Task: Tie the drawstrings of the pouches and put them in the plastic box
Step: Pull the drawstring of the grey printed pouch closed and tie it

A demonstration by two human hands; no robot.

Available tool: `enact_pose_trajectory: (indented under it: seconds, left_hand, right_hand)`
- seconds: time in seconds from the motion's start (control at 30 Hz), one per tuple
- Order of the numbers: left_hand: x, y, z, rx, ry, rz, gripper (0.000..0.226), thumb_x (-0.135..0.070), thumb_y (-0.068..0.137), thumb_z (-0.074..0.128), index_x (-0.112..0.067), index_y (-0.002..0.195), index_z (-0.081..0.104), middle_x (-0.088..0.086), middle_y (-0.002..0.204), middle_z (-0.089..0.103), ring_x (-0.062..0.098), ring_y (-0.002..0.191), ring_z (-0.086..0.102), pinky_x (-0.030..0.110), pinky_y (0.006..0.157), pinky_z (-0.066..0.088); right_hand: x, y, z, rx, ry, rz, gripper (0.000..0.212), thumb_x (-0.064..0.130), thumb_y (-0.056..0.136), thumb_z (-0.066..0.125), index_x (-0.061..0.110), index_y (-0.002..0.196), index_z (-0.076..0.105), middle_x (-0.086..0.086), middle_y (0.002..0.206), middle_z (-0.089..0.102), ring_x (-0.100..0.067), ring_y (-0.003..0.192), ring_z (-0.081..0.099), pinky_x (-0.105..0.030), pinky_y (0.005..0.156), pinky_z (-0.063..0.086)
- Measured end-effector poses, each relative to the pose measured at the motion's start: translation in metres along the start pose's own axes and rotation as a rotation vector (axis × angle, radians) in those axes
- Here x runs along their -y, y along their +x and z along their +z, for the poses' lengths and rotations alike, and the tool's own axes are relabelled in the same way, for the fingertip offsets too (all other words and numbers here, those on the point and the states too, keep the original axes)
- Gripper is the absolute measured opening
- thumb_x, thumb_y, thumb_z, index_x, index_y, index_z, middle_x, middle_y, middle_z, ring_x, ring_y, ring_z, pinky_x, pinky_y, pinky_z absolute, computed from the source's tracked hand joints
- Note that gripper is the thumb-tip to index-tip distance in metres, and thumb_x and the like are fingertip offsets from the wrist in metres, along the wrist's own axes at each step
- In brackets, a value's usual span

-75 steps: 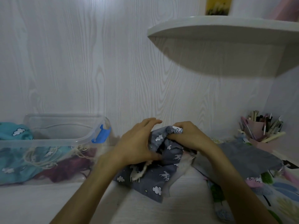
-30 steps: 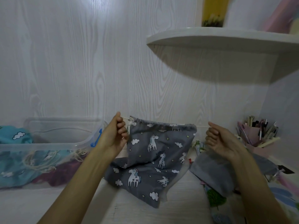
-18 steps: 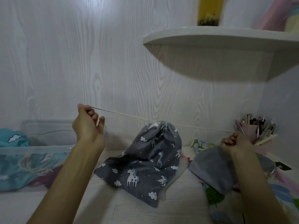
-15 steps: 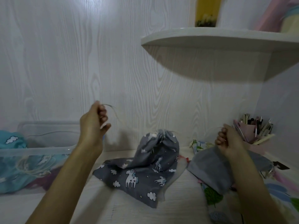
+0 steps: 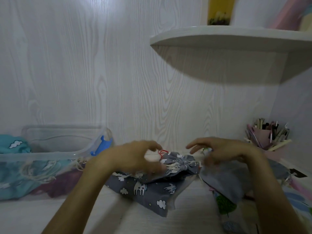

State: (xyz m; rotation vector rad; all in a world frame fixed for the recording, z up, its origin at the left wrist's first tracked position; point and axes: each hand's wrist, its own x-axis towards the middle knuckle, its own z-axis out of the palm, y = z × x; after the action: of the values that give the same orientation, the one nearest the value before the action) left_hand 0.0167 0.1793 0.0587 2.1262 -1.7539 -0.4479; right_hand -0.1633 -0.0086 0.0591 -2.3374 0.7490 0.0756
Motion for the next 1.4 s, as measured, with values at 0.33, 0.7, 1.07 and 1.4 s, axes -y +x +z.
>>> enact_pose_trajectory:
  seconds: [0.33,0.7,1.07,1.4]
  left_hand:
    - [0.024,0.033,0.017,-0.535,0.276,0.006,0.020,-0.032,0.093,0.053,-0.025,0.085,0.071,-0.005,0.080,0.073,0.014,0.077,0.067,0.033,0.072,0.053]
    - [0.044,0.031,0.008,-0.815,0.204,-0.144,0.029,-0.028,0.101,0.036,-0.020,0.096,0.063,-0.004,0.068,0.055,0.017,0.063,0.049,0.029,0.056,0.032]
    - [0.025,0.019,0.001,-0.506,0.173,0.140,0.022,-0.025,0.096,0.051,-0.028,0.109,0.067,-0.009,0.102,0.063,0.008,0.096,0.059,0.027,0.085,0.048]
    - [0.011,0.002,-0.007,-0.512,-0.056,-0.126,0.006,-0.026,0.078,0.073,-0.028,0.081,0.068,-0.009,0.086,0.070,0.011,0.079,0.065,0.028,0.069,0.053]
  right_hand:
    - [0.005,0.019,0.016,-0.531,-0.074,-0.121,0.006,0.020,0.083,0.070,0.016,0.087,0.074,-0.005,0.073,0.073,-0.008,0.056,0.063,-0.015,0.054,0.048]
    - [0.020,0.015,0.020,-0.632,0.356,-0.441,0.028,0.027,0.093,0.055,0.008,0.081,0.073,0.001,0.077,0.073,-0.007,0.044,0.051,-0.011,0.044,0.035]
    - [0.045,0.026,0.039,-0.464,0.135,-0.270,0.054,0.040,0.071,0.077,0.034,0.119,0.053,0.016,0.069,0.050,0.005,0.059,0.051,-0.014,0.061,0.042]
    - [0.056,0.035,0.053,-0.478,0.222,-0.266,0.022,0.040,0.088,0.060,0.030,0.074,0.074,0.015,0.081,0.069,0.000,0.090,0.059,-0.015,0.081,0.040]
